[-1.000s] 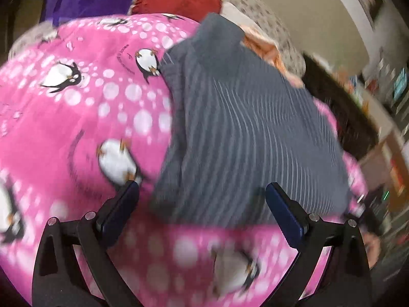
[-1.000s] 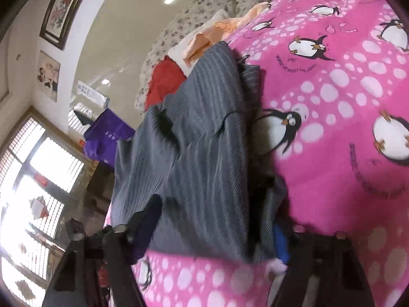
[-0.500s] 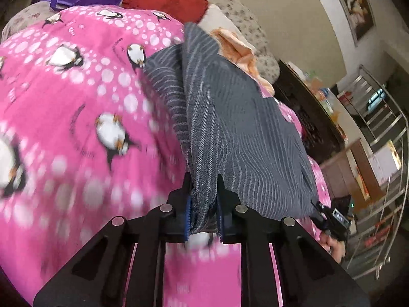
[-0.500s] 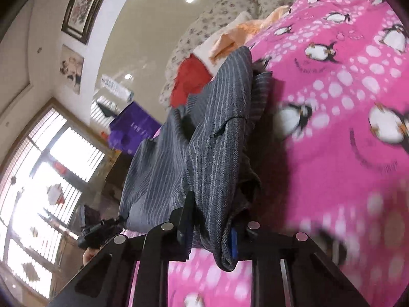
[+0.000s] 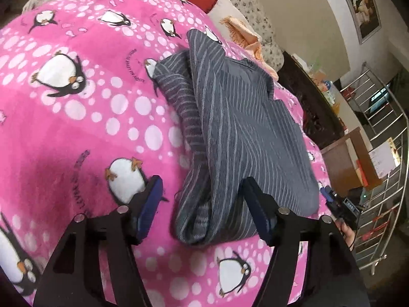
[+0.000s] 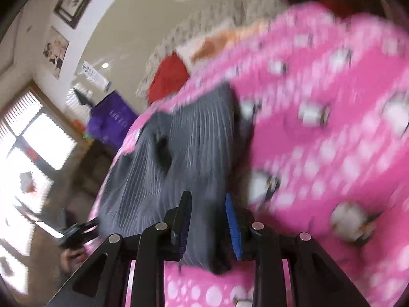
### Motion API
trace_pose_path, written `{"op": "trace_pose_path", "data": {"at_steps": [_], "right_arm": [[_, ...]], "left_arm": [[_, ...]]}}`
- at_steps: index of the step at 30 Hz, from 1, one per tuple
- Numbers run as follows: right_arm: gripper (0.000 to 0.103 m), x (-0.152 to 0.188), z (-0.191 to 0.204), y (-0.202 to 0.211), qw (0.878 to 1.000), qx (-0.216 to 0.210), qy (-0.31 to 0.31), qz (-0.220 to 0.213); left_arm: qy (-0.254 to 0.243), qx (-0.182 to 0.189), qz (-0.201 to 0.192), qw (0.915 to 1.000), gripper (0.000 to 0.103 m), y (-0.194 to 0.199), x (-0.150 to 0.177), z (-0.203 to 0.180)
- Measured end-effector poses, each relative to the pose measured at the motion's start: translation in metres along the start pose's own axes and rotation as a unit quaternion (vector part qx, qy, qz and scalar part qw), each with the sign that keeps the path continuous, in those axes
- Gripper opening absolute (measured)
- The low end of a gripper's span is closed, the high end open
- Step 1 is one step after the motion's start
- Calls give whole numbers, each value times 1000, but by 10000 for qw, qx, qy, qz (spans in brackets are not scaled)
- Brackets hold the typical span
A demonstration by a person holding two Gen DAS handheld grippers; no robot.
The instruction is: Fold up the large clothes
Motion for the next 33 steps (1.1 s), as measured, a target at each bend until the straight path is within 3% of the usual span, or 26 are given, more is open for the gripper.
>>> {"op": "trace_pose_path", "data": {"at_steps": [3,6,10,12,17,20,22,25,31,33], "right_arm": [[26,-1,42,9,9959,-63,827,-352],[26,20,79,-10,9821,-3,1866,-251],[26,56,68,-51,9632,556,2631,29],[27,59,52,-69,9609,752,2662,70],[29,60,40,-76,9654,638,2524,139],[29,64,41,-75,9660,623,2505,148],[29,65,41,-75,9663,622,2492,160],[29,63,41,-77,9666,617,2481,167],[29,65,42,-77,9677,585,2446,172],[29,65,42,-77,9678,582,2443,170]], "left_arm": [[-452,36,221,9987,79,-14,-6,-9],[-751,73,391,9964,82,-26,-10,-9],[-821,347,603,9942,84,-35,-23,-8],[-862,451,613,9934,84,-39,-30,-6],[-884,679,534,9923,86,-48,-42,-11],[-1270,955,775,9842,86,-53,-33,-32],[-1664,864,956,9776,86,-52,-22,-39],[-1836,855,1041,9737,86,-48,-16,-38],[-1411,714,846,9838,85,-57,-35,-30],[-1481,622,875,9831,71,-59,-36,-35]]}}
Point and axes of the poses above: each gripper's, at about its wrist camera, not at the fingertips, and y roughly against the way its jaws point, z to its left, x to its underside, the point moved 10 cm from there along -y, roughly the way its jaws point, and after that the axes turned 14 degrees about -y, right-handed, at the moved point
